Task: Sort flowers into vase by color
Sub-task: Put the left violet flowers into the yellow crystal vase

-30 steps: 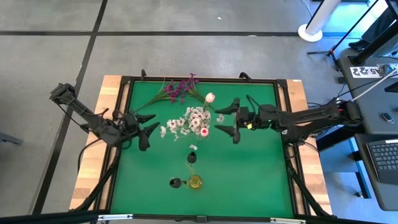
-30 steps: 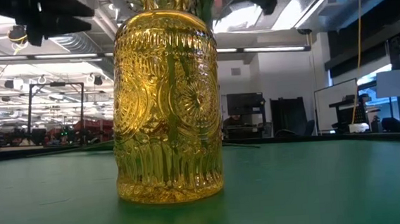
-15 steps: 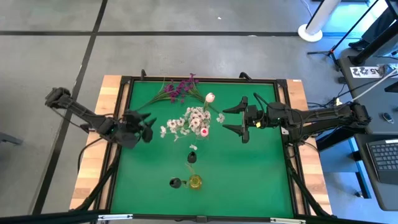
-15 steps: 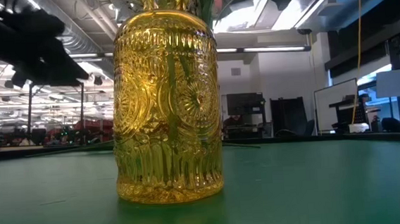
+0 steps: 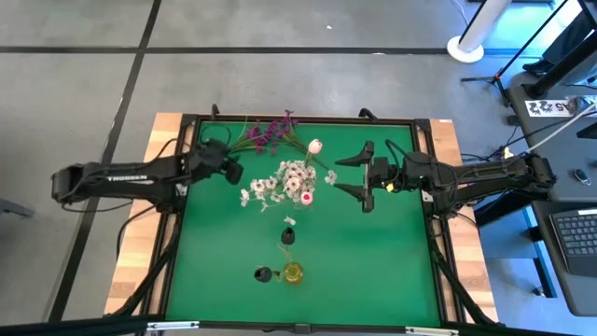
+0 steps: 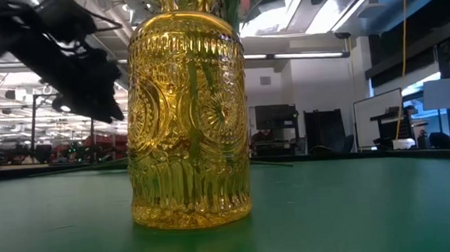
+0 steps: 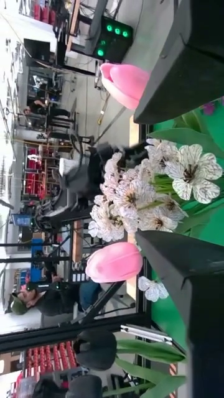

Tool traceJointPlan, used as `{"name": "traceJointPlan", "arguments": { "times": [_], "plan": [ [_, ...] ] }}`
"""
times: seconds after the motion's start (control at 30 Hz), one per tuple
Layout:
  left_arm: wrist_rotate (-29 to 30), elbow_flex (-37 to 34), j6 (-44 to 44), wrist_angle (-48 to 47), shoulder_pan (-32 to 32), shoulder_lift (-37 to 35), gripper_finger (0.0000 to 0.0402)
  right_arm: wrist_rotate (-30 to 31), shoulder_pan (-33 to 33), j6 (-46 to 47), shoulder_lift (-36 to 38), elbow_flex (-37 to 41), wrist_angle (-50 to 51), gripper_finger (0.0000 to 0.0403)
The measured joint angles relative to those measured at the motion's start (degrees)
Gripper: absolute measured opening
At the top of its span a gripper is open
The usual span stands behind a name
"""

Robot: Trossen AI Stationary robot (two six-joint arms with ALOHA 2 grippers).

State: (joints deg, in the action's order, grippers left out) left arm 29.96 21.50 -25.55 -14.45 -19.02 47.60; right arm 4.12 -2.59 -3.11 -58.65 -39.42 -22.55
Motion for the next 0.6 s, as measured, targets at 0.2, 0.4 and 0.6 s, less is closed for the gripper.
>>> {"name": "traceJointPlan", "arguments": {
  "times": [0.2,0.4,0.6],
  "plan": [
    [-2.4,6.0,9.2,-3.0,-7.9,10.3,0.0192,-1.4,0.0,0.0,0.0,0.0,0.1,0.0292],
    [-4.8,14.7,15.0,-10.1,-13.8,22.8,0.0192,-2.2,0.0,-0.2,0.0,0.0,0.1,0.0292],
    [-9.3,21.5,16.4,-23.4,-20.8,34.1,0.0192,-2.2,0.0,-0.2,0.0,0.0,1.9,0.0292]
  ]
}}
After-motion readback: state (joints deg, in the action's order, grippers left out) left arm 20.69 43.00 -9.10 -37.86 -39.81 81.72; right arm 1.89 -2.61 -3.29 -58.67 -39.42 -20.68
